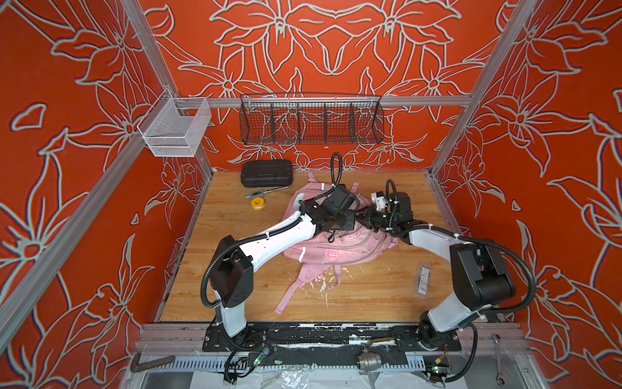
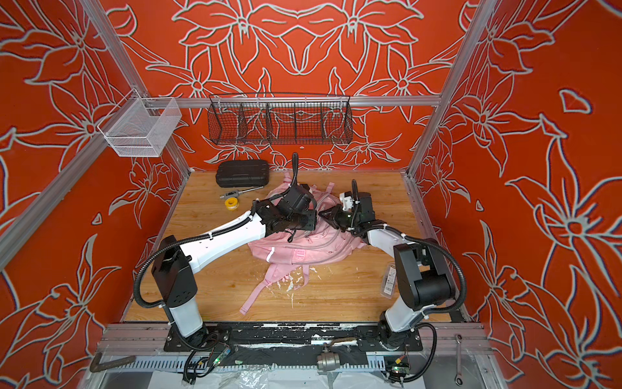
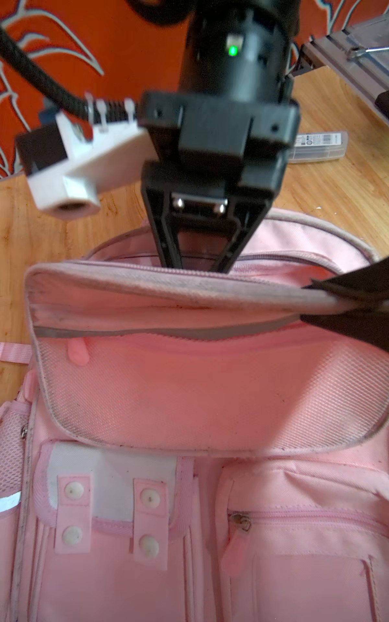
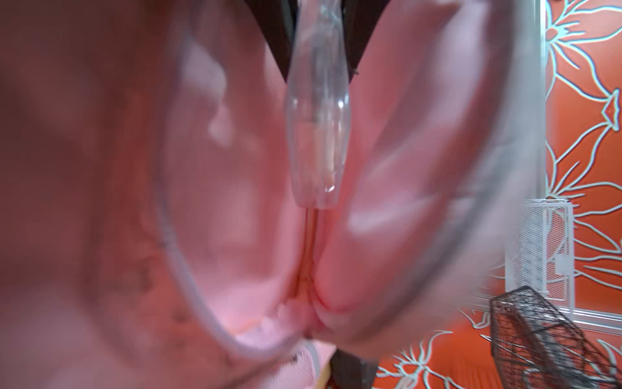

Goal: Pack the student bag
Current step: 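Push the clear pencil case down into the front pocket with the right gripper, then open the right gripper and move it to the clear M&G box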

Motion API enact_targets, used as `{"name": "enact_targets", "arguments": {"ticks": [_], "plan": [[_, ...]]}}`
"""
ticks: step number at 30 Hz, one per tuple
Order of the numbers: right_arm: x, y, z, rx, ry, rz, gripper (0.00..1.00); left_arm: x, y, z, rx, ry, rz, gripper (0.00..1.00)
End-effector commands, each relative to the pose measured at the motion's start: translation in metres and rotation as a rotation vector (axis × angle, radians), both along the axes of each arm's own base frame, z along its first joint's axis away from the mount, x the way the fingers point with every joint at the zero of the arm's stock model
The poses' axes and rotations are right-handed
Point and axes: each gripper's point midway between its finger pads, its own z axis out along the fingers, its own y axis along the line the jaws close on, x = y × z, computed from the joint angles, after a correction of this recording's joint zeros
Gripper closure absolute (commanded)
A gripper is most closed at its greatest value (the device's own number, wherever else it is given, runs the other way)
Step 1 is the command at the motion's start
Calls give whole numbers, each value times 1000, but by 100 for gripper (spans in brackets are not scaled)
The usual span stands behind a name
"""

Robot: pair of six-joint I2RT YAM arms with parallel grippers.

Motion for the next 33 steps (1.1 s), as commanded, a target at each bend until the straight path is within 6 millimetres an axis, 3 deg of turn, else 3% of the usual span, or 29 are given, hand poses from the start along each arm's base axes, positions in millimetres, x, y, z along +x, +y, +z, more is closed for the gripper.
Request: {"name": "enact_targets", "arguments": {"ticks": [1, 5, 9, 13, 18, 21, 27, 33], "plan": [[13, 24, 15, 20, -22, 49, 71, 11, -9, 46, -132, -107, 20, 100], [16, 13, 13, -46, -13, 16, 40, 15, -2, 38, -152, -84, 46, 100], [6, -16, 17, -188, -15, 3, 29, 20, 7, 36, -196, -83, 67, 100], [-15, -58, 16, -381, 12, -14, 25, 21, 5, 31, -209, -70, 44, 100], [-64, -137, 3, -685, 129, -88, 21, 20, -9, 24, -222, -52, -33, 100], [-93, -177, -6, -726, 206, -205, 17, 15, -21, 18, -230, -37, -110, 100], [-146, -218, -39, -830, 398, -317, 10, 3, -35, 6, -218, -5, -242, 100], [-177, -240, -72, -851, 552, -428, 7, -1, -39, -1, -166, 10, -320, 100]]}}
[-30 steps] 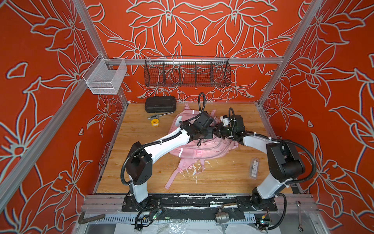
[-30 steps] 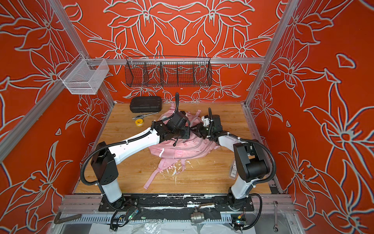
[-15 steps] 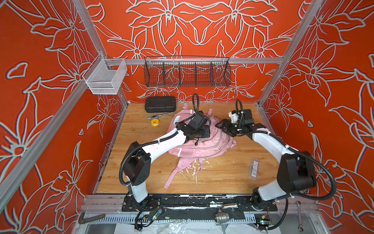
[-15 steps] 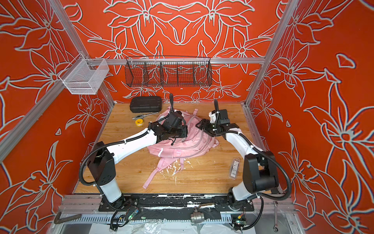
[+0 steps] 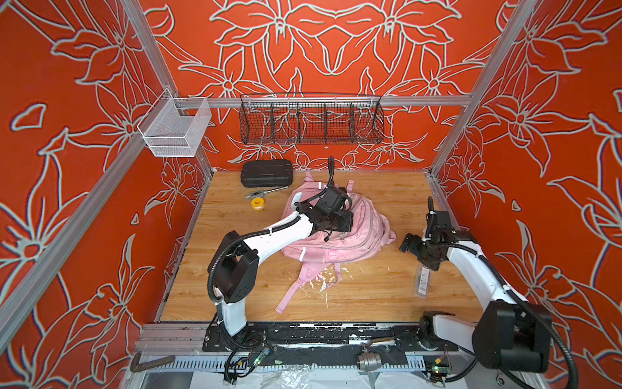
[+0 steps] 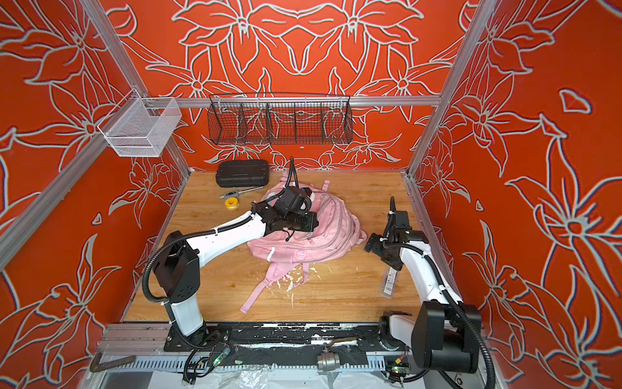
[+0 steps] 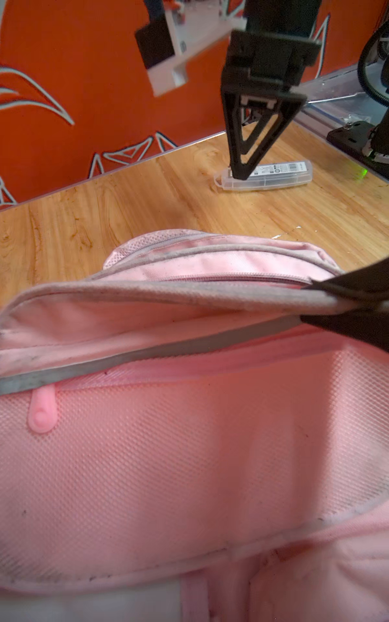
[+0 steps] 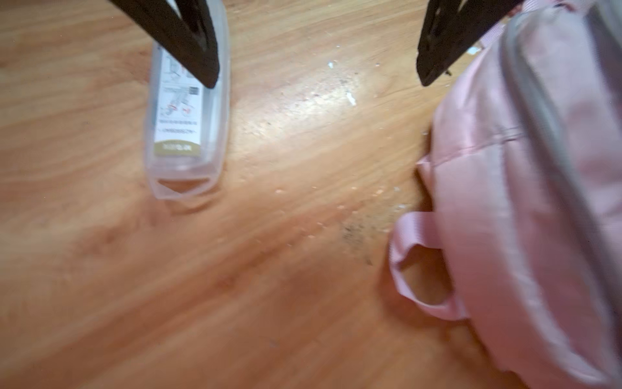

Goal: Pack the student bag
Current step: 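Open the right gripper and move it to the clear M&G box, then grasp the clear M&G box upright with the right gripper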

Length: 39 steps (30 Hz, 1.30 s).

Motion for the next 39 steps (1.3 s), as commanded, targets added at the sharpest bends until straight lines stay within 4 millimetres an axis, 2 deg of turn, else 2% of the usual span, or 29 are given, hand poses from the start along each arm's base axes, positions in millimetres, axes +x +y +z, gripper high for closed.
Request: {"name": "enact_targets", "arguments": {"ticks": [1, 6, 13, 17, 21, 31, 35, 37, 39], "plan": [[-26, -17, -12, -57, 84, -101, 8, -2, -20, 24, -55, -63, -124, 100], [-47, -22, -21, -84, 128, -159, 8, -3, -24, 23, -53, -65, -158, 100], [-56, -17, -44, -52, 177, -174, 11, 0, -23, 28, -52, -75, -152, 100], [-55, -10, -57, -8, 192, -178, 18, 0, -21, 33, -44, -84, -148, 100], [-50, -9, -59, -2, 174, -171, 25, 1, -16, 39, -32, -99, -130, 100], [-42, -5, -64, 19, 171, -137, 51, 5, -8, 44, -6, -117, -101, 100], [-37, -7, -49, 7, 132, -115, 56, 7, -3, 49, 1, -126, -92, 100], [-25, -5, -29, 17, 55, -97, 59, 7, -1, 52, 2, -134, -91, 100], [-6, 1, 0, 51, -66, -78, 61, 8, 2, 55, 4, -142, -88, 100]]}}
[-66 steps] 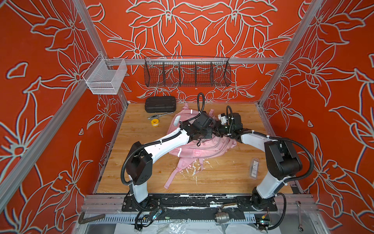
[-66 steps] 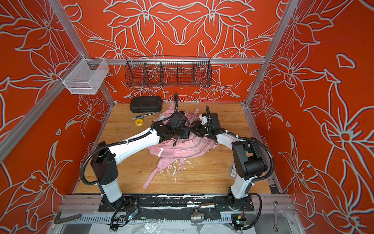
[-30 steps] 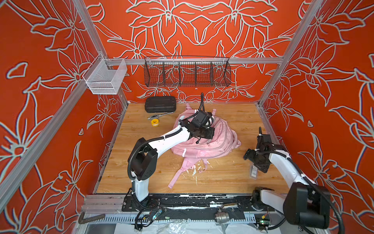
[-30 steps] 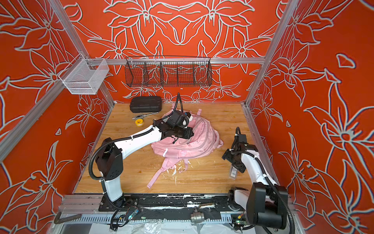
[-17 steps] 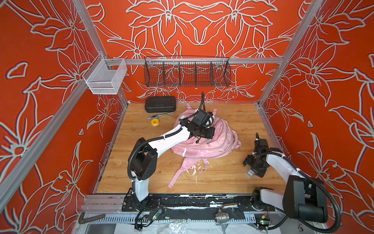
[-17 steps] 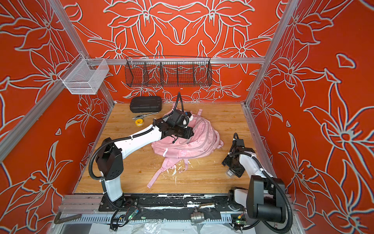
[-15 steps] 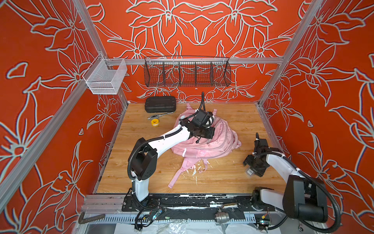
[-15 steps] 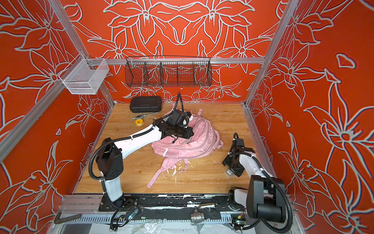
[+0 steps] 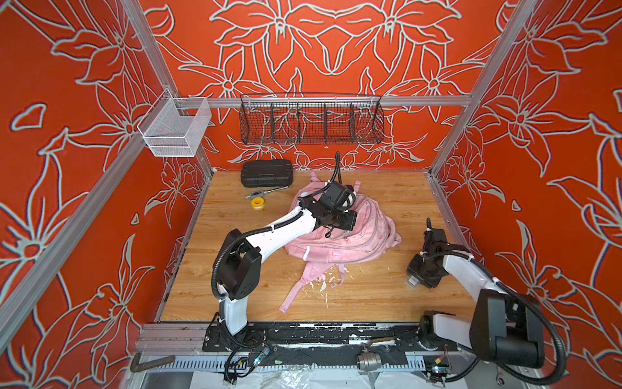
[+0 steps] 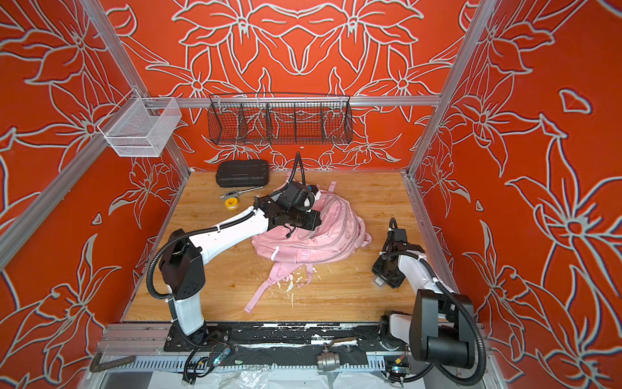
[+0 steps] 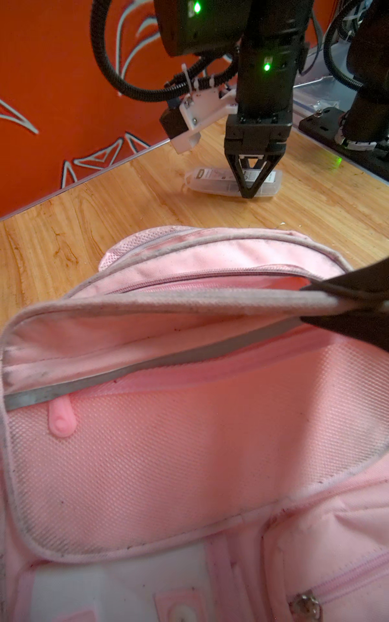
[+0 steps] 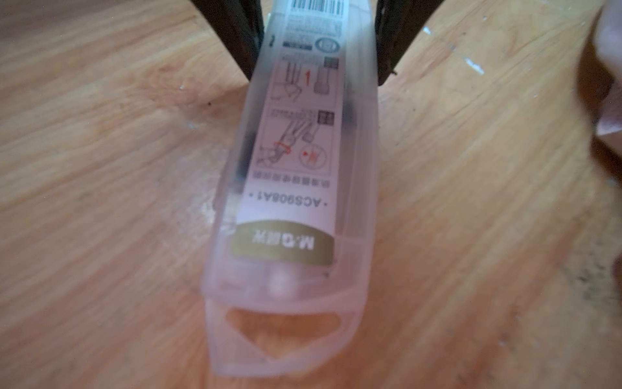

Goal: Pack the student bag
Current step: 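Grasp the clear M&G box upright with the right gripper, then insert the M&G box into the pocket with the right gripper while the left holds it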

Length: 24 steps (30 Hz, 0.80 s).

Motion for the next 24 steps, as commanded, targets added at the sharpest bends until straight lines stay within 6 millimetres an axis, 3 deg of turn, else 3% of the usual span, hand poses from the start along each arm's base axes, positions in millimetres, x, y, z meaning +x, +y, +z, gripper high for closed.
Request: {"name": "enact_targets", "arguments": {"ticks": [1, 6, 11, 17, 24], "plan": [[40, 11, 59, 59, -248, 43, 61, 7, 5, 48, -56, -108, -3, 100], [99, 54, 143, 272, -622, 121, 65, 6, 7, 52, -88, -104, 5, 100], [142, 112, 181, 338, -702, 263, 63, 6, 9, 52, -110, -94, 25, 100], [187, 153, 175, 438, -727, 288, 64, 10, 8, 51, -135, -91, 54, 100], [205, 177, 146, 487, -696, 309, 63, 11, 9, 52, -183, -96, 90, 100]]}}
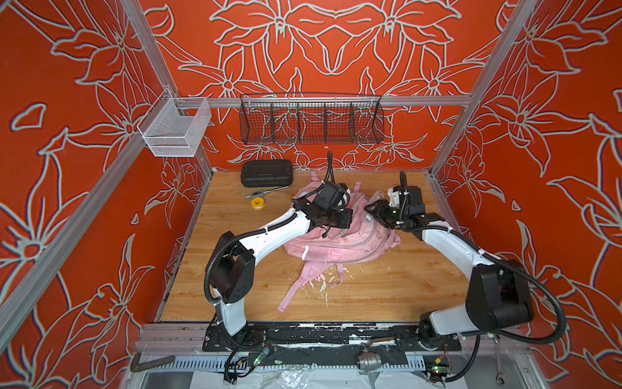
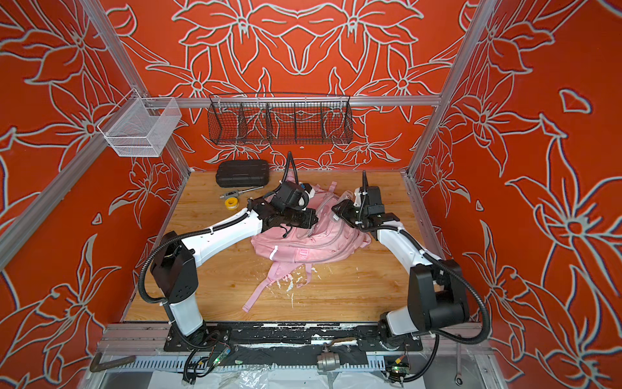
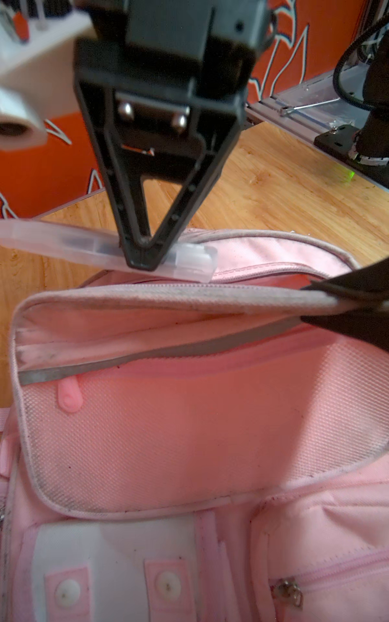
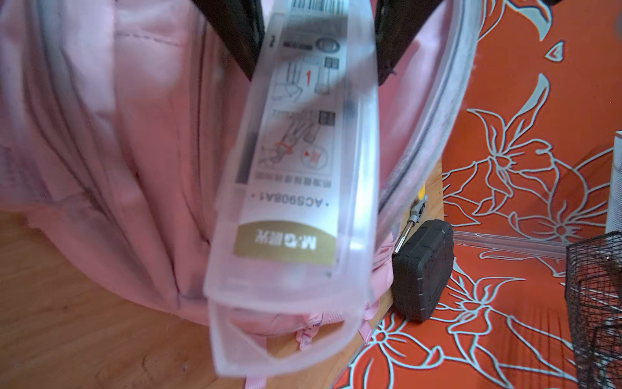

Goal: Pack the student bag
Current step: 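Insert the M&G box into the pocket with the right gripper while the left holds it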

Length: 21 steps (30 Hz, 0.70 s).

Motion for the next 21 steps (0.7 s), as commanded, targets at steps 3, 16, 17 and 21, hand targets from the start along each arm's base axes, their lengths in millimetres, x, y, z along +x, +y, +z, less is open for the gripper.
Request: {"name": "enact_targets", "arguments": {"ticks": [3, 16, 17, 21], "plan": [[16, 31, 17, 42, -68, 89, 63, 8, -2, 40, -105, -94, 23, 100], [8, 44, -17, -6, 67, 135, 61, 10, -1, 34, -124, -108, 41, 100], [6, 51, -19, -6, 72, 158, 60, 9, -2, 34, -127, -111, 37, 100], [2, 80, -13, 35, 36, 266, 54, 10, -4, 33, -145, -126, 28, 100]]}}
